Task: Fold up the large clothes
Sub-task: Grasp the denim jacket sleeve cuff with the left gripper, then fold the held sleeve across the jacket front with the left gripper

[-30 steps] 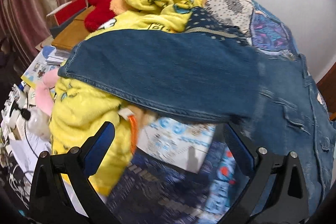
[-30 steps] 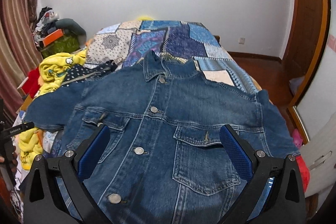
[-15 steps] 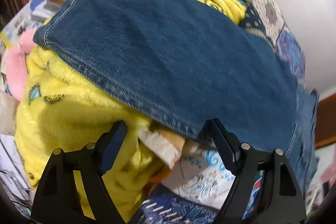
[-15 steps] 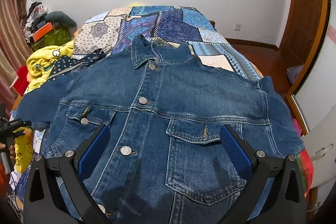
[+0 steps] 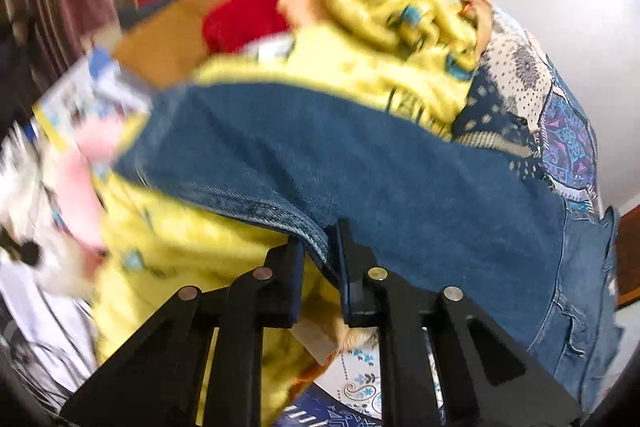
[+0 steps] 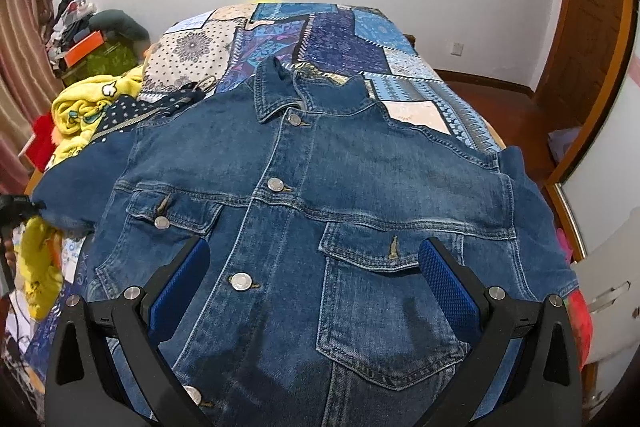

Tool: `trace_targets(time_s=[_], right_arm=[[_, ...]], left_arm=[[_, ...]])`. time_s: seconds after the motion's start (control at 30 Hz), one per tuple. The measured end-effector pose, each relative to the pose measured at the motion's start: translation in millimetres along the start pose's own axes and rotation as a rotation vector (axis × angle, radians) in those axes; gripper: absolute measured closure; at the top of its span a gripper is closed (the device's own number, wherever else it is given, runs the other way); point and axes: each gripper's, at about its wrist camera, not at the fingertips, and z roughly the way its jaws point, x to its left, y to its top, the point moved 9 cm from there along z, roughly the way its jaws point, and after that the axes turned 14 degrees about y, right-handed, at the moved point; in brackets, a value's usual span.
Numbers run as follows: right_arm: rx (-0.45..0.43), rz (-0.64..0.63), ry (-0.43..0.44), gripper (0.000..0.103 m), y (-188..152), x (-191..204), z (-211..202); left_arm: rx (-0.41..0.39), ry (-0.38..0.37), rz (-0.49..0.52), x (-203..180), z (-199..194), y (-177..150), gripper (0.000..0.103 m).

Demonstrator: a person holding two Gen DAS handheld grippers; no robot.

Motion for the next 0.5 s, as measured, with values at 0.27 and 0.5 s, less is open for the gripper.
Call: trace_targets(time_s=[0.27, 0.5], right_arm=[[0.015, -0.034, 0.012, 0.000, -1, -1, -9], [-0.014, 0.012, 0.009, 0.000, 1, -17, -25]], left_arm=[[-0.306, -0.013, 0.168, -82, -111, 56, 0.097], [-0.476, -0.178, 0.350, -205, -205, 45, 0.097]])
